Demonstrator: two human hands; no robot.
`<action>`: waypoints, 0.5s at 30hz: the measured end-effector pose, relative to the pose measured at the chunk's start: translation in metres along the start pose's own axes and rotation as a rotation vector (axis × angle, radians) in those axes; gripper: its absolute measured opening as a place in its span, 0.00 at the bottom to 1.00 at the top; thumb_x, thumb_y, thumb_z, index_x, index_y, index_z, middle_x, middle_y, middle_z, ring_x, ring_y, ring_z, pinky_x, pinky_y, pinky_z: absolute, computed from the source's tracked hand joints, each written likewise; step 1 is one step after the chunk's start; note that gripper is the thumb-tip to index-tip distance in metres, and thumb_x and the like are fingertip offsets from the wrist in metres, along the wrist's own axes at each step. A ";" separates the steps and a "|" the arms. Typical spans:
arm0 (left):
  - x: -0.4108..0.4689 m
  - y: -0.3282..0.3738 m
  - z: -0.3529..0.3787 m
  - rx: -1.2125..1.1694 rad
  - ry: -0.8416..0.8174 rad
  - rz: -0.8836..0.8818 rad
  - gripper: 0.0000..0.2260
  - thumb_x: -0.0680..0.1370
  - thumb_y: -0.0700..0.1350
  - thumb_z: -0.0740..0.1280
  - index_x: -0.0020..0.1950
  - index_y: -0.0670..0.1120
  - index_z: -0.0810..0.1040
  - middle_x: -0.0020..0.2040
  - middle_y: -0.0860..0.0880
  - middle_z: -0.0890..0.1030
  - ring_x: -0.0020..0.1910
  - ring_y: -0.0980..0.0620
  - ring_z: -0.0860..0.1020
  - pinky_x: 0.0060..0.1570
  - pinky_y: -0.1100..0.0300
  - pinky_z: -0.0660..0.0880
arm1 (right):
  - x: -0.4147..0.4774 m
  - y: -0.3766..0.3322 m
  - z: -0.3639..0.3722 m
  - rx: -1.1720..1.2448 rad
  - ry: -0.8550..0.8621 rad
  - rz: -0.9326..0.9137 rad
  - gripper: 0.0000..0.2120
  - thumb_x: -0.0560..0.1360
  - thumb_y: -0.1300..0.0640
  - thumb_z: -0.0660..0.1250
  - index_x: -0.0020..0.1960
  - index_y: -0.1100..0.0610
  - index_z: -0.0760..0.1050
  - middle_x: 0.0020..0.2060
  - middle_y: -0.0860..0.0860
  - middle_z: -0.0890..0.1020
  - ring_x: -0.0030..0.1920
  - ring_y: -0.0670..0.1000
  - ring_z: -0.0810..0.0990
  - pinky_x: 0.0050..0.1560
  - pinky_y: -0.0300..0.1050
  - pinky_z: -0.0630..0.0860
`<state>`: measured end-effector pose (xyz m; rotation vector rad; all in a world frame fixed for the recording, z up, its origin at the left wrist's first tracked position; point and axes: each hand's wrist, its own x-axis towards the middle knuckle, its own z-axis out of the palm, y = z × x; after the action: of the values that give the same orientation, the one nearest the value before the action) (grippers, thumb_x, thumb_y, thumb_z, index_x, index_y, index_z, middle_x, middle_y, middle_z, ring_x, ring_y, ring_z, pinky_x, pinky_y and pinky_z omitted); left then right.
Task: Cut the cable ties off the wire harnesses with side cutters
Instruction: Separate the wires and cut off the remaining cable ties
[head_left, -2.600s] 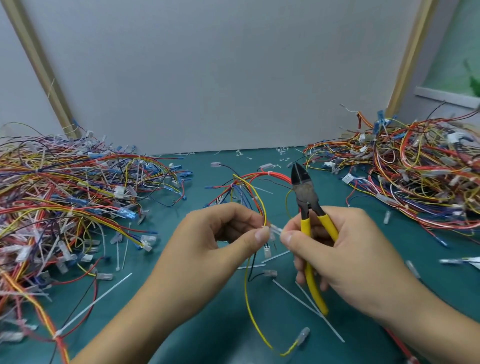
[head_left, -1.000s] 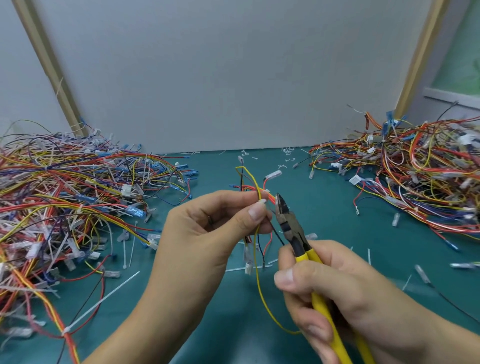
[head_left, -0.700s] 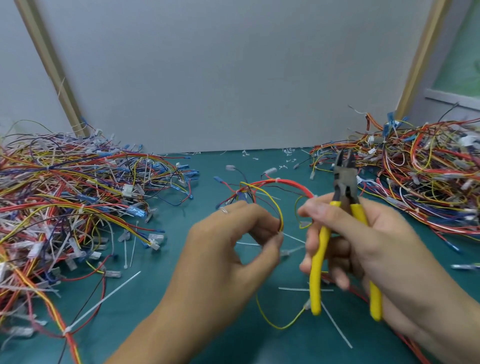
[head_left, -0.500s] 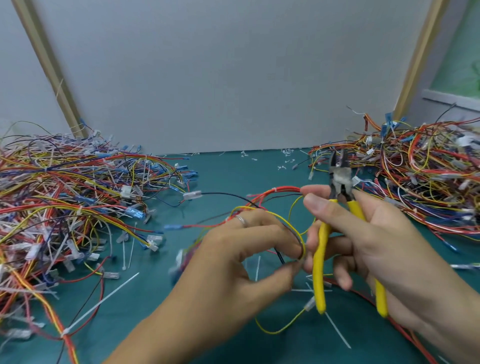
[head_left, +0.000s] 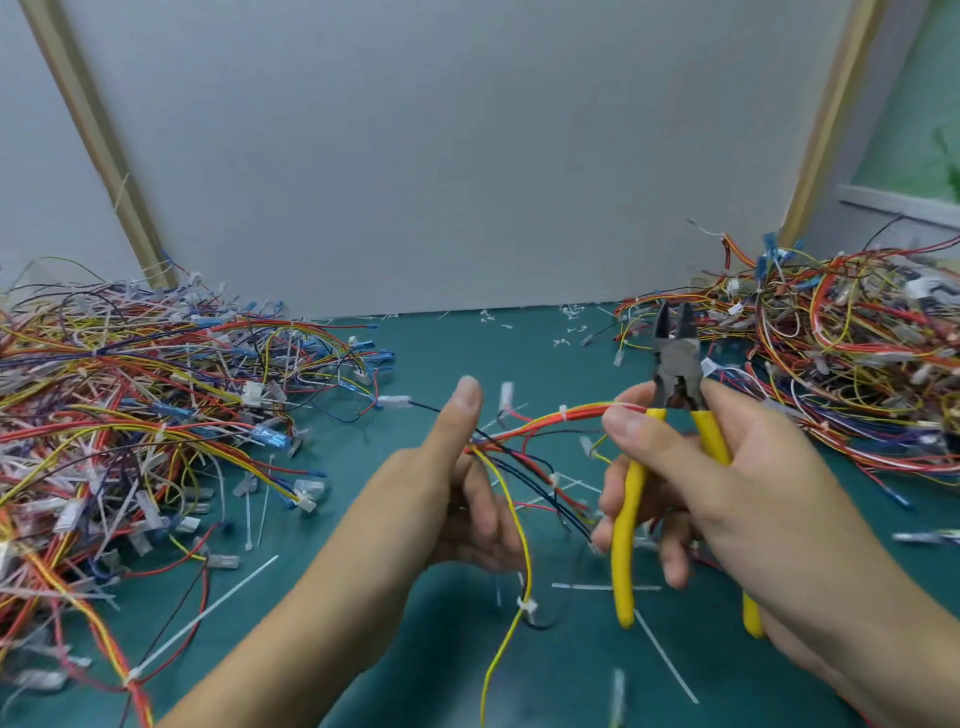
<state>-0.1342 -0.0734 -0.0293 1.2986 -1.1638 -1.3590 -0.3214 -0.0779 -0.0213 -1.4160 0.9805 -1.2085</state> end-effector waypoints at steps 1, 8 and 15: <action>-0.001 -0.003 -0.003 0.003 0.026 -0.039 0.31 0.65 0.72 0.61 0.27 0.43 0.76 0.33 0.37 0.82 0.33 0.39 0.83 0.36 0.55 0.81 | -0.002 0.001 0.002 -0.013 -0.037 -0.002 0.05 0.74 0.50 0.71 0.45 0.48 0.76 0.30 0.59 0.83 0.29 0.61 0.84 0.16 0.39 0.67; 0.005 -0.013 -0.014 -0.077 0.189 0.136 0.10 0.78 0.41 0.68 0.54 0.36 0.77 0.44 0.35 0.84 0.34 0.42 0.84 0.37 0.54 0.83 | -0.012 0.011 0.009 -0.156 -0.491 0.207 0.05 0.74 0.46 0.68 0.48 0.37 0.74 0.33 0.55 0.85 0.32 0.55 0.85 0.21 0.39 0.73; 0.001 -0.007 -0.010 0.020 0.263 0.444 0.10 0.74 0.43 0.71 0.54 0.45 0.79 0.43 0.41 0.86 0.36 0.45 0.85 0.37 0.61 0.80 | -0.003 -0.006 0.000 0.033 -0.248 0.118 0.09 0.70 0.50 0.76 0.36 0.52 0.79 0.30 0.59 0.82 0.29 0.60 0.84 0.17 0.36 0.67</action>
<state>-0.1244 -0.0735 -0.0359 1.1084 -1.1943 -0.8303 -0.3219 -0.0734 -0.0162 -1.4220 0.8552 -0.9334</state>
